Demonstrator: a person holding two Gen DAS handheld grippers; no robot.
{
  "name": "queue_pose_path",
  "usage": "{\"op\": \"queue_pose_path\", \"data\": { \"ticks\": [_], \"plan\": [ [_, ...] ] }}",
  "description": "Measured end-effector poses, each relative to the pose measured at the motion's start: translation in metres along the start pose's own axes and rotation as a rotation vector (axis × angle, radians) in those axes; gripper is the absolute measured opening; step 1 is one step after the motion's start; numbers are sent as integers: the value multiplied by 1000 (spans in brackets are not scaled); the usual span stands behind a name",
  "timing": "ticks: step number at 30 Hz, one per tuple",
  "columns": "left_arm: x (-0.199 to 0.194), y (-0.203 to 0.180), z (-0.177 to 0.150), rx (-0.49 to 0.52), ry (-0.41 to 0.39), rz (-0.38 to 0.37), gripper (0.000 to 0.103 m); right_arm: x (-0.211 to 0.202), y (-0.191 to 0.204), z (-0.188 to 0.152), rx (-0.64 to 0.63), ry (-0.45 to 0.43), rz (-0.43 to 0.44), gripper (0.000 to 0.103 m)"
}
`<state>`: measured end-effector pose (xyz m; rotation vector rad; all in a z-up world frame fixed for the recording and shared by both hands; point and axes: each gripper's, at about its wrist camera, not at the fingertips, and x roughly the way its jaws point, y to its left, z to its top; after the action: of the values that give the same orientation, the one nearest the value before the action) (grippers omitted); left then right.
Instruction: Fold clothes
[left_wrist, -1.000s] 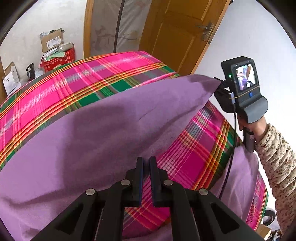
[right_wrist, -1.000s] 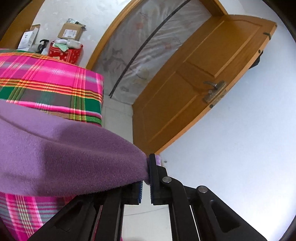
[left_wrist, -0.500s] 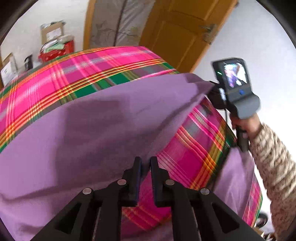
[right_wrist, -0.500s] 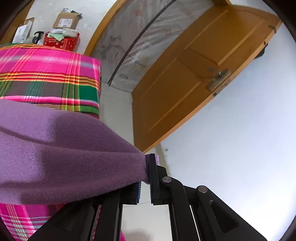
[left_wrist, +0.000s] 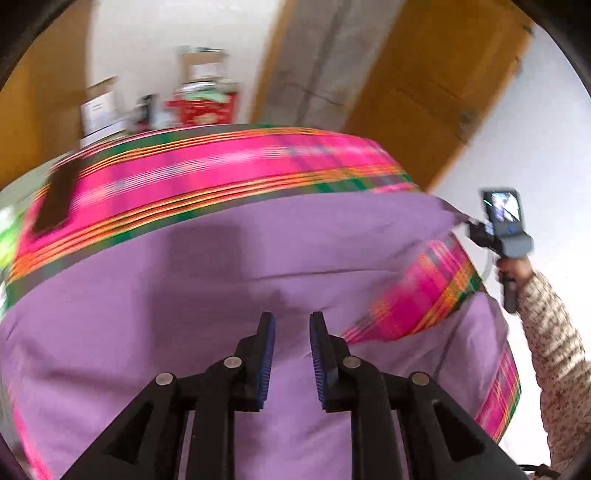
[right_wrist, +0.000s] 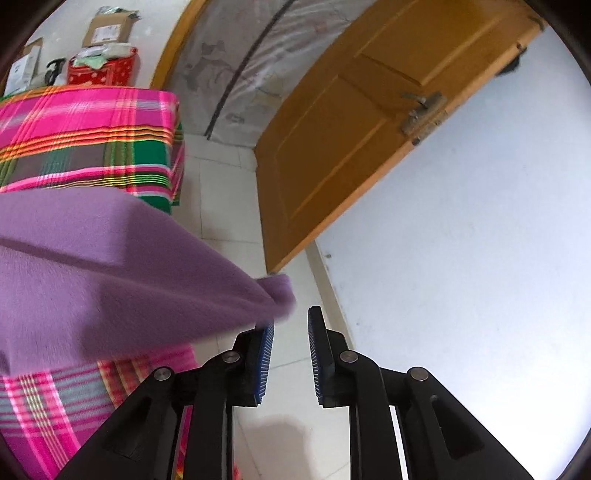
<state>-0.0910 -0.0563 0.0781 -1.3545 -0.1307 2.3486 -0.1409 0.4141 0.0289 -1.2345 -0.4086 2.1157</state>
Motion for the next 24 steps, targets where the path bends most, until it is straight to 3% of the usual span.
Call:
{"op": "queue_pose_path", "data": {
  "ticks": [4, 7, 24],
  "plan": [
    [-32, 35, -30, -85, -9, 58, 20, -7, -25, -8, 90, 45, 26, 19],
    [-50, 55, -52, -145, -18, 86, 20, -24, -35, -14, 134, 31, 61, 19],
    [-147, 106, -158, -301, -49, 262, 25, -238, -42, -73, 50, -308, 447, 23]
  ]
}}
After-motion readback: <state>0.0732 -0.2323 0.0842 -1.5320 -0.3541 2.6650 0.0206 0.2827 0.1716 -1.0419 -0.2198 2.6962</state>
